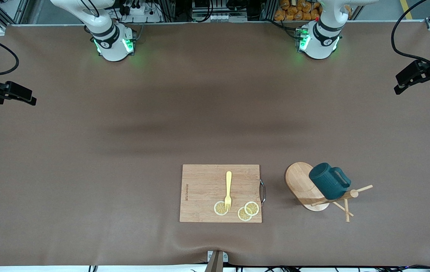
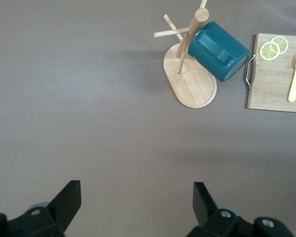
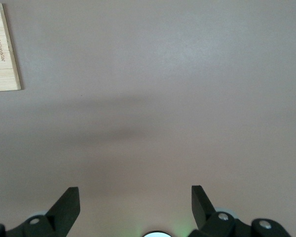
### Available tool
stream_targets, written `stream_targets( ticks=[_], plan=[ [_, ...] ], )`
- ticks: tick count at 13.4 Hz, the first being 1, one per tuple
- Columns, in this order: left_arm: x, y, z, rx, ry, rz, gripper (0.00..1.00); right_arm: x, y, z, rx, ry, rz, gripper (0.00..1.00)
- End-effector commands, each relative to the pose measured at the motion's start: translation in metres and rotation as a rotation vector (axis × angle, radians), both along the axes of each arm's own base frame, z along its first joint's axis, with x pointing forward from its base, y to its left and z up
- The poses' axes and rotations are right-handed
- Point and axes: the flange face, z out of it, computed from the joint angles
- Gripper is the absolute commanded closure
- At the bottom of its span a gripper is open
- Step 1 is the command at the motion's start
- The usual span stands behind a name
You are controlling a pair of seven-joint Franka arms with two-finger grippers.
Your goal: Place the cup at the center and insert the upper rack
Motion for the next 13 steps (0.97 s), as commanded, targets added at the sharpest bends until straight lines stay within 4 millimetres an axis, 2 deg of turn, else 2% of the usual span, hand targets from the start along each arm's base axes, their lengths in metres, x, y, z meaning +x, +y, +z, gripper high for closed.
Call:
stream_targets(
  ticks=[1, 4, 13],
  plan=[
    [-0.0018, -0.0006, 0.0095, -0.011, -0.003, -0.011, 0.00, -0.0024, 0.0024, 0.0082, 0.002, -0.010, -0.001, 0.00],
    [-0.0043, -0.0004, 0.0138, -0.024, 0.030, -0.009, 0.00, -0.0024, 0.0032, 0.0082, 0.002, -0.010, 0.000, 0.00],
    [-0.0075, -0.0011, 0.0048, -0.014, 0.092, -0.010, 0.00, -0.0028, 0.0095, 0.0166, 0.005, -0.027, 0.008, 0.00]
  ],
)
